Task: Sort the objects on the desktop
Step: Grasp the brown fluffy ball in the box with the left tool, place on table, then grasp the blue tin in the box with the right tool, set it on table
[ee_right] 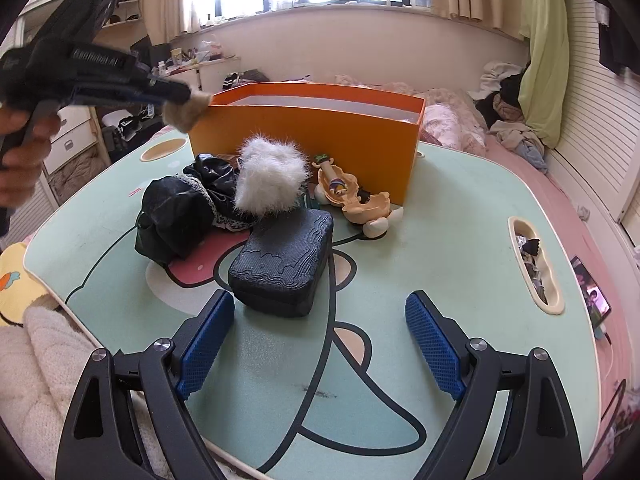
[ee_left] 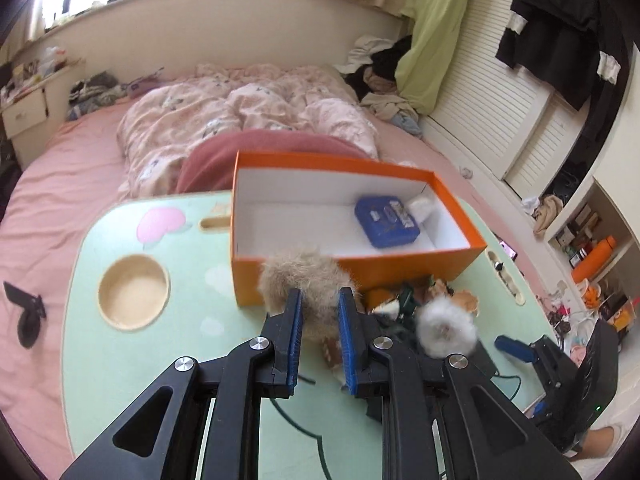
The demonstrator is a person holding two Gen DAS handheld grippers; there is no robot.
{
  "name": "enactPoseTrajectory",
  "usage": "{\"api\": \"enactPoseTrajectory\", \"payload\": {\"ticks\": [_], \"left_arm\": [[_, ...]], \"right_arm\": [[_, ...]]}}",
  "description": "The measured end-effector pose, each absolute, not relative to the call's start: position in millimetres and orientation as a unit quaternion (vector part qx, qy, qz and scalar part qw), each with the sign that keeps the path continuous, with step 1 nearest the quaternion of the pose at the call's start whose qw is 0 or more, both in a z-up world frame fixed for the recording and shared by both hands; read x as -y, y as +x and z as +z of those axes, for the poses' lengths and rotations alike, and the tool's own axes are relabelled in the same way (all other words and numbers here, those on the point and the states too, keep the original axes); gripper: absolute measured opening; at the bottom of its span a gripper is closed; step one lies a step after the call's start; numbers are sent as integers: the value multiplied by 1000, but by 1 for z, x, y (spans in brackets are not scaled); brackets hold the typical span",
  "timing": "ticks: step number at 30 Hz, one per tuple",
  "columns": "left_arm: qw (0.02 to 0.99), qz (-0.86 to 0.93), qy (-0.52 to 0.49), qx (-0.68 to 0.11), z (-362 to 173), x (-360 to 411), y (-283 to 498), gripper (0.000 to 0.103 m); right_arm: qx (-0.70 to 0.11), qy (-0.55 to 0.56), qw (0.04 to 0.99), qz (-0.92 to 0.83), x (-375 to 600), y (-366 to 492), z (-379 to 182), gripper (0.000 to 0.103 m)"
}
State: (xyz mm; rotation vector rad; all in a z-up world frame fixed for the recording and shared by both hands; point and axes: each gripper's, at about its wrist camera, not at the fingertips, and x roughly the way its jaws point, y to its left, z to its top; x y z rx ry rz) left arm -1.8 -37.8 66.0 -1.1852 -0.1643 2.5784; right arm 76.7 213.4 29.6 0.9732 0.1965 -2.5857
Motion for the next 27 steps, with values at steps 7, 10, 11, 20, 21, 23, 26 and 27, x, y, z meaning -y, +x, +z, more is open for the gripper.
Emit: {"api": "enactPoseTrajectory", "payload": {"ticks": [7, 10, 11, 20, 21, 23, 26, 27], "left_arm": [[125, 922, -351, 106, 37, 59, 27, 27], [152, 916, -339, 151, 36, 65, 37, 72], [161, 916, -330, 158, 36, 64, 43, 80], [149, 924, -352, 2, 22, 15, 80, 88], [139, 922, -361, -13, 18, 11, 79, 88], [121, 918, -376, -28, 10, 7, 75, 89], [116, 912, -393, -30, 3, 6, 71, 89], [117, 912, -393, -26, 3, 8, 71, 89]], "right_arm": [[2, 315, 171, -934, -241, 84, 41, 87], [39, 270, 173, -946, -257, 75, 74, 87], [37, 268, 168, -948, -257, 64, 90, 87], [10, 434, 214, -875, -201, -77, 147, 49], [10, 466, 219, -857, -191, -91, 139, 48], [3, 529, 201, -824, -175, -117, 111, 48], [-46, 582, 133, -801, -157, -142, 77, 48], [-67, 584, 114, -801, -154, -148, 72, 48]]}}
